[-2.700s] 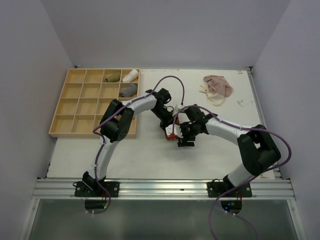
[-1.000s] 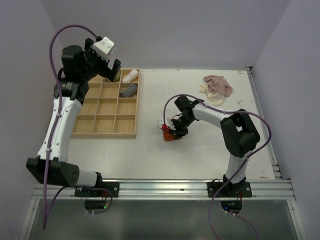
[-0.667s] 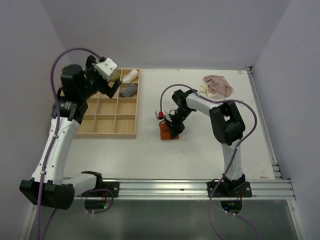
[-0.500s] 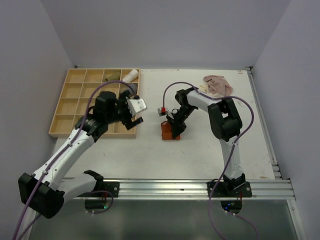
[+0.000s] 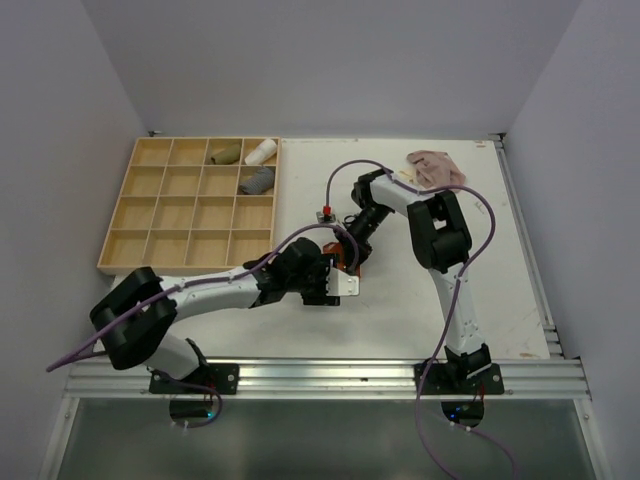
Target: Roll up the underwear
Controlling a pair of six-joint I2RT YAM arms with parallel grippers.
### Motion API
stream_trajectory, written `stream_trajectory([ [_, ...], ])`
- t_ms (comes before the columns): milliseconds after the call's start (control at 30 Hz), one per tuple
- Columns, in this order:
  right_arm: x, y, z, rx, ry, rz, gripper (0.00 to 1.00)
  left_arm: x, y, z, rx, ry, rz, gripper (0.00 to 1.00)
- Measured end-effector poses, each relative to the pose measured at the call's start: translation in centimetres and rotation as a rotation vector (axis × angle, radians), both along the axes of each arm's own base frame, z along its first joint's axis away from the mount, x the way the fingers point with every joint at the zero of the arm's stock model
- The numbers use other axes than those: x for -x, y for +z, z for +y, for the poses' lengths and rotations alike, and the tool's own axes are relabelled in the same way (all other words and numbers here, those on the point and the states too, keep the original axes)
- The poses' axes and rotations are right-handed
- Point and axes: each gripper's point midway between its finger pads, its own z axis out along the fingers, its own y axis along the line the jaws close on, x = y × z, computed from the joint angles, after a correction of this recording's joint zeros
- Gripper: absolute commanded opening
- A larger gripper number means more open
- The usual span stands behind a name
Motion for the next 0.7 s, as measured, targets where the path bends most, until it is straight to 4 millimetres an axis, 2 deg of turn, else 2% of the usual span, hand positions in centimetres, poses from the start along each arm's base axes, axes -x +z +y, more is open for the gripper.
stream_trajectory([
  [100,0.1,0.0,0.0,0.001,0.0,0.003,0.01,-0.6,-1.4,-0.8,-0.016,0.002,-0.011,0.68],
  [300,0.3,0.0,0.0,-0.001,-0.003,0.016,0.02,-2.5,-2.9,-1.7,-0.032,0.025,-0.063,0.68],
  [467,0.4,0.0,0.0,-0.002,-0.003,0.016,0.02,-3.4,-4.3,-2.1,-0.061,0.029,-0.084,0.61],
  [500,0.4,0.0,0.0,-0.003,-0.002,0.015,0.03,-3.5,-4.5,-2.2,-0.063,0.027,-0.085,0.58],
  [600,0.4,0.0,0.0,-0.004,-0.002,0.016,0.15,-4.2,-4.7,-3.0,-0.071,0.02,-0.096,0.46],
  [633,0.4,0.0,0.0,-0.005,-0.001,0.016,0.23,-4.4,-4.8,-3.2,-0.076,0.016,-0.094,0.35],
  [700,0.3,0.0,-0.1,-0.002,-0.002,0.015,0.32,-4.4,-5.0,-3.2,-0.094,0.006,-0.09,0.22],
])
